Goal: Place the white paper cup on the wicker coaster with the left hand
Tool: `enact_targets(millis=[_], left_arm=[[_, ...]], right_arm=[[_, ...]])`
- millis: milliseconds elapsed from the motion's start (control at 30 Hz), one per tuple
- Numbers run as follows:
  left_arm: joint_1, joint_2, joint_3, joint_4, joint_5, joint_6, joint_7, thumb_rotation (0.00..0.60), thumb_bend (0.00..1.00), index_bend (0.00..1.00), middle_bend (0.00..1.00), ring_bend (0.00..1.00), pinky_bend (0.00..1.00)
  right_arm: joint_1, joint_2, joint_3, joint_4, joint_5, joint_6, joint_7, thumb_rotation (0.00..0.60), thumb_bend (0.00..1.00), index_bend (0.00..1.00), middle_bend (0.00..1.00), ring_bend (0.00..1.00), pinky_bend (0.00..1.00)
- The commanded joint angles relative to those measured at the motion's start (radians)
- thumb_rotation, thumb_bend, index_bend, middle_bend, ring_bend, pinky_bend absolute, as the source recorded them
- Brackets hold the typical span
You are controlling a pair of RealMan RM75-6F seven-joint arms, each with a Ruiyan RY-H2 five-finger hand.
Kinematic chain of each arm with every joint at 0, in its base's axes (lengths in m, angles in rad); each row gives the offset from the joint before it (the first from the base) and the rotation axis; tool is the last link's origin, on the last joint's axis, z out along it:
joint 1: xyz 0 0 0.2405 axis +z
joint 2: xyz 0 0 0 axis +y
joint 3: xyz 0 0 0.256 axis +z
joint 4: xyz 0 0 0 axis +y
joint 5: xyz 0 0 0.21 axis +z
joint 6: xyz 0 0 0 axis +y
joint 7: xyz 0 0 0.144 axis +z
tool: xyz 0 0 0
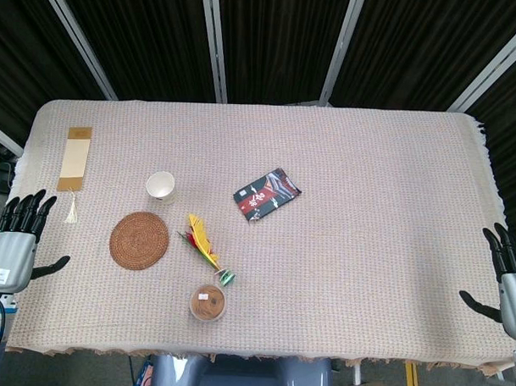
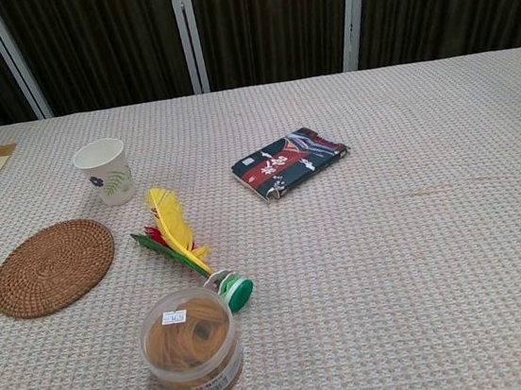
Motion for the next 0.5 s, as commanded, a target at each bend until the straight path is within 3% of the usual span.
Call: enact_targets(millis=[33,267,333,500], left_arm=[[0.002,0.004,-0.006,0.002,0.002,-0.007,-0.004,0.6,0.0,0.0,0.0,0.0,0.0],[-0.009,0.009,-0.015,0.005,0.001,-0.05,-0.009,0.6,0.0,0.0,0.0,0.0,0.0],[-0.04,0.018,-0.018,-0.018,0.005,-0.109,-0.023,0.6,0.0,0.0,0.0,0.0,0.0],[-0.165,0.017,-0.1,-0.045,-0.069,-0.277,0.07,0.6,0.0,0.0,0.0,0.0,0.0]], right_arm=[[-0.002,-0.003,0.001,-0.001,-0.002,0.007,0.004,0.6,0.0,0.0,0.0,0.0,0.0],[-0.004,0.0,-0.003,-0.005,-0.008,0.008,0.02,0.6,0.0,0.0,0.0,0.0,0.0],[-0.003,0.001,-0.003,-0.004,-0.003,0.001,0.023,0.6,0.0,0.0,0.0,0.0,0.0],[0.005,0.002,0.001,-0.01,0.001,-0.012,0.023,0.6,0.0,0.0,0.0,0.0,0.0]])
